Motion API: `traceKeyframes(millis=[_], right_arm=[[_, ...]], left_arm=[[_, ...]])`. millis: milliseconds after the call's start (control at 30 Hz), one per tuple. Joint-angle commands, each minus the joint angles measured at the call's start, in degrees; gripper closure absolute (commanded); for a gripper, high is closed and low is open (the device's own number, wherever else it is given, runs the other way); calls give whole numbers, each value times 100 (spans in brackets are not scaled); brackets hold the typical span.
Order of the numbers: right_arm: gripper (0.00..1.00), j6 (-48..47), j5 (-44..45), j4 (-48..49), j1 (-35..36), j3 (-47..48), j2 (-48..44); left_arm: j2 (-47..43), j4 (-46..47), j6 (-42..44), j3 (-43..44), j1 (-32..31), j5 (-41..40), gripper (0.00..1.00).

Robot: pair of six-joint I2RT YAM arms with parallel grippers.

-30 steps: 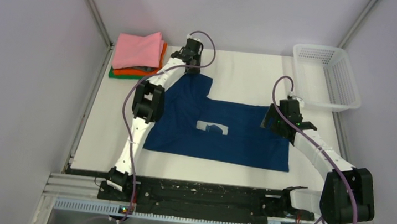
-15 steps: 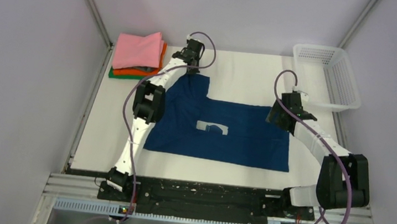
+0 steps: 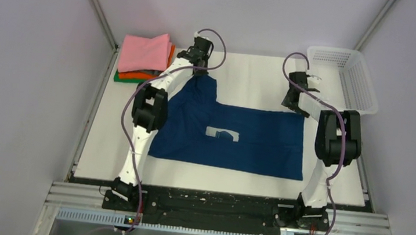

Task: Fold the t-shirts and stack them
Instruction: Grab the side of the flattened tshirt furthest away from the robot with both arms

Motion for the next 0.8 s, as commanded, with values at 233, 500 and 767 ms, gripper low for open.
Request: traceKeyframes(millis=[233,500,767], right_arm=[[35,434,527,-535,-57,45,228],[60,605,607,-375,-58,-441,-61],[91,385,616,-114,-62,-76,86]], left_arm=[[-1366,497,94,-1236,-161,-39,100],[-1938,818,115,-1915,-273,-78,100],[-2165,971,256,-2170,-308,-53,100]])
